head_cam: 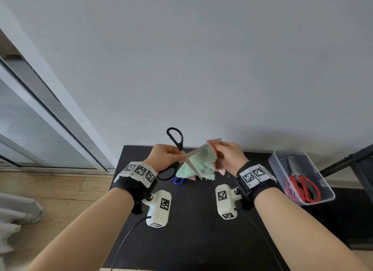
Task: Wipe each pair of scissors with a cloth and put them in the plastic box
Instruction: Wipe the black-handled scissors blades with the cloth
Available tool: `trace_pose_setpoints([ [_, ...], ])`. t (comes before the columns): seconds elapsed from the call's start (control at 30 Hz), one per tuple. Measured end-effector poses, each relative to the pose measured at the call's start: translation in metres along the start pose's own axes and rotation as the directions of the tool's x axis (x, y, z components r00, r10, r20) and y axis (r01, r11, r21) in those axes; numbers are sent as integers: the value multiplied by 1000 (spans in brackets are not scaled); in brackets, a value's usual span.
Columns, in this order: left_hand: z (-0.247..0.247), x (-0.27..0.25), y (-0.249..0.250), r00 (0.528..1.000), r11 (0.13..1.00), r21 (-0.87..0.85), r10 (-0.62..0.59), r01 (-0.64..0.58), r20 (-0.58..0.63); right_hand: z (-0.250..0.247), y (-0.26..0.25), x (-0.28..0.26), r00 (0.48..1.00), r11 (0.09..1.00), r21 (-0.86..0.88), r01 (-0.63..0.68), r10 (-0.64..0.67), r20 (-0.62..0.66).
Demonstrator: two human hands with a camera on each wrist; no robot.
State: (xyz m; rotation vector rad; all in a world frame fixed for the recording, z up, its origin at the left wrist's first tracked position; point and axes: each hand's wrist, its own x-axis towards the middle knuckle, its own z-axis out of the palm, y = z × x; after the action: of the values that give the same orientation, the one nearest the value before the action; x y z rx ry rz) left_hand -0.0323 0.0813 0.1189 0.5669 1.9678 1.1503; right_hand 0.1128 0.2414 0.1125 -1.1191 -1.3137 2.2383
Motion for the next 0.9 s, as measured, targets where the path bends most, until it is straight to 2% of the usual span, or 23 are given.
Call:
trace_pose_setpoints([
  [0.1,-13,-1,-1,1000,1000,12,-17,17,1,-11,-7,3,999,998,-36,53,-53,3],
  [0.17,-16,-1,-1,999,999,33,-25,24,31,-9,-11,2,991,976,-185,116,-102,83],
  [0.23,-15,0,0,998,995,95,-35,30,52,-2,-17,2,975,881,-429,200,-137,174],
  [0.33,-11,0,4,996,988,154,-39,26,81,17,-23,-1,944,657,-685,314,-137,301],
  [0.4,-9,0,6,995,988,155,-30,15,100,27,-22,-2,921,581,-734,350,-70,384],
  [0.47,-7,1,8,994,987,160,-15,-2,105,34,-20,-2,900,555,-751,357,12,436],
  [0.53,-7,2,9,994,984,178,0,-20,113,38,-17,-2,897,533,-773,345,55,438],
  [0.7,-6,4,9,990,972,228,18,-50,140,44,-16,-5,894,542,-781,311,113,434],
  [0.83,-7,4,5,988,974,221,24,-58,152,46,-14,-2,893,410,-839,356,114,435],
  [0.9,-6,4,4,987,973,222,24,-60,161,44,-15,-2,886,402,-843,358,138,442],
])
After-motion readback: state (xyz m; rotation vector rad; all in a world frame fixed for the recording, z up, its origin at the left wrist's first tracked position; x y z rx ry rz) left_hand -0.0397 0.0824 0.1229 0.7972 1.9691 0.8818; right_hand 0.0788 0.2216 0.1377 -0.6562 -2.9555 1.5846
